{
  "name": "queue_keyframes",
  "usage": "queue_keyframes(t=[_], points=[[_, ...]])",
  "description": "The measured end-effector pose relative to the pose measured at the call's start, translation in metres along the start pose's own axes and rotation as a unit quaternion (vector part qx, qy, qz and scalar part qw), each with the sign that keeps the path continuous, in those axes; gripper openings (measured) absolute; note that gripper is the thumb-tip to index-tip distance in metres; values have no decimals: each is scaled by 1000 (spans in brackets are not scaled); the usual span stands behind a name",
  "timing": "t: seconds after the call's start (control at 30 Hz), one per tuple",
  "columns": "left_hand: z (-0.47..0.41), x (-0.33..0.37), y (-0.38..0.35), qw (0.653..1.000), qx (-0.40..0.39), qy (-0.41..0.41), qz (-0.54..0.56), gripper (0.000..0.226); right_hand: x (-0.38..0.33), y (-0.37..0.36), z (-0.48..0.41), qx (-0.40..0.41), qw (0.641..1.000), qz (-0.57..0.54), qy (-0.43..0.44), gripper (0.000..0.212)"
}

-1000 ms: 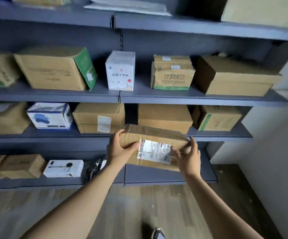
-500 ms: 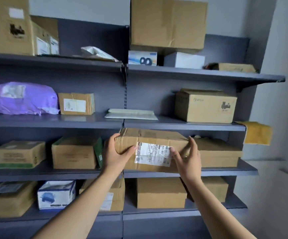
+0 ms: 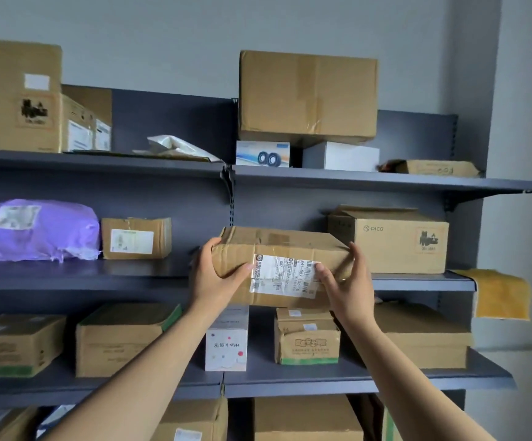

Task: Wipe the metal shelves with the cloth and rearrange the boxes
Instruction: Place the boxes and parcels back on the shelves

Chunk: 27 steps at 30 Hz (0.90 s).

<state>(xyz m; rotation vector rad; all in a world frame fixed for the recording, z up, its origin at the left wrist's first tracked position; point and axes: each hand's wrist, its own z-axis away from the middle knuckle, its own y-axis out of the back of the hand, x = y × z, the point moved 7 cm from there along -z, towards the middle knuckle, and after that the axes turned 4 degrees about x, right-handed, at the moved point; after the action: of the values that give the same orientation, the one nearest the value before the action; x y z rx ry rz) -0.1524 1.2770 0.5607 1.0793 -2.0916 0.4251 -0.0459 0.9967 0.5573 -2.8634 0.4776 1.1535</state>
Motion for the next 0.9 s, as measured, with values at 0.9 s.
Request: queue_keyframes(t=[0.9], points=[[-130,-119,-140,999,3,16,-38,65,156,-136,-158,-91,996,6,-4,75]])
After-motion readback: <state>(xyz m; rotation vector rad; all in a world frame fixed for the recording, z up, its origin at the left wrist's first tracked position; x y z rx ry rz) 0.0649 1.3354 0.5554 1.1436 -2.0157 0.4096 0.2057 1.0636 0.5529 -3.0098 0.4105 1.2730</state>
